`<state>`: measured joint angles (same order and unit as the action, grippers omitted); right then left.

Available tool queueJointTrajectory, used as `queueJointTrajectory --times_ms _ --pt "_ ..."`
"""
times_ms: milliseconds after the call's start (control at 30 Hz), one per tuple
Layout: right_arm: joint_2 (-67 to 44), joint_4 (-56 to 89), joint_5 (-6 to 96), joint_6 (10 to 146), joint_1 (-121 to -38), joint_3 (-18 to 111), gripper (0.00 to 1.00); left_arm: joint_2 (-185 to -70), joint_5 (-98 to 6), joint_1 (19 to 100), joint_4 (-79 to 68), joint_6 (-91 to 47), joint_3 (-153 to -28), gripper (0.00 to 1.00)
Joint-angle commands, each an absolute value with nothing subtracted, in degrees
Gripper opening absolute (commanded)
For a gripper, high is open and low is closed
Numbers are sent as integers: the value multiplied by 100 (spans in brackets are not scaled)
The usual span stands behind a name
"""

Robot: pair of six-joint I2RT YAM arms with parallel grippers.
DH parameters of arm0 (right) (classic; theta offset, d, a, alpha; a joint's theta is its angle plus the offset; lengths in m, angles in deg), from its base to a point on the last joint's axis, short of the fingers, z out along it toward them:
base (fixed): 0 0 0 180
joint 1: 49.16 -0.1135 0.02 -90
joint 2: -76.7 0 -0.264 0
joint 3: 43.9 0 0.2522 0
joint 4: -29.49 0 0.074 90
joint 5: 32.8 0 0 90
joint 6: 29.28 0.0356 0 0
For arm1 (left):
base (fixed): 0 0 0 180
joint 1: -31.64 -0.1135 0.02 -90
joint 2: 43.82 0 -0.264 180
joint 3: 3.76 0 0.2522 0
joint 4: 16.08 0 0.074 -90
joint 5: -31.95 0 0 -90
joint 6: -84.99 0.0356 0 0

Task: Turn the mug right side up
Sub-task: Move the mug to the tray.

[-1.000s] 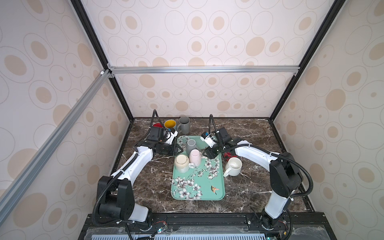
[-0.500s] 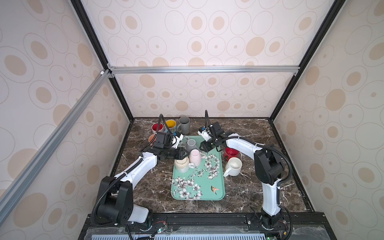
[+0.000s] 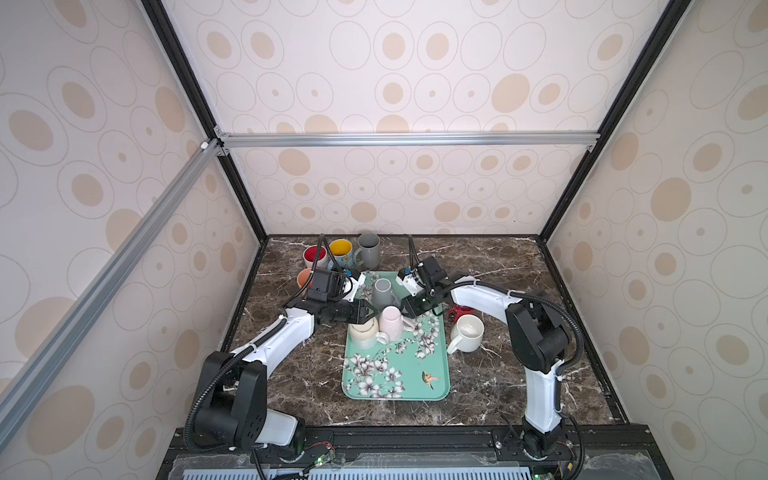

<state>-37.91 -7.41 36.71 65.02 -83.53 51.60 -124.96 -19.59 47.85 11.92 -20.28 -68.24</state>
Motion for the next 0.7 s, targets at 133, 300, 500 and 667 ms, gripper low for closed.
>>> queueJointTrajectory --times_ms 133,300,500,667 --pt "-3072 -528 3803 6863 -8626 4603 38 -12002 -1955 4801 1181 -2054 -6579 37" --pt "-2857 -413 3881 7108 -8827 4251 38 -11787 -1986 4806 1188 -2074 -6381 38" --pt "-2590 -563 4217 7356 -8928 3925 38 -11631 -1976 4808 1206 -2083 -6270 38" --pt "-2110 -687 4646 7458 -8924 3507 39 -11514 -1992 4808 1249 -2068 -6205 38"
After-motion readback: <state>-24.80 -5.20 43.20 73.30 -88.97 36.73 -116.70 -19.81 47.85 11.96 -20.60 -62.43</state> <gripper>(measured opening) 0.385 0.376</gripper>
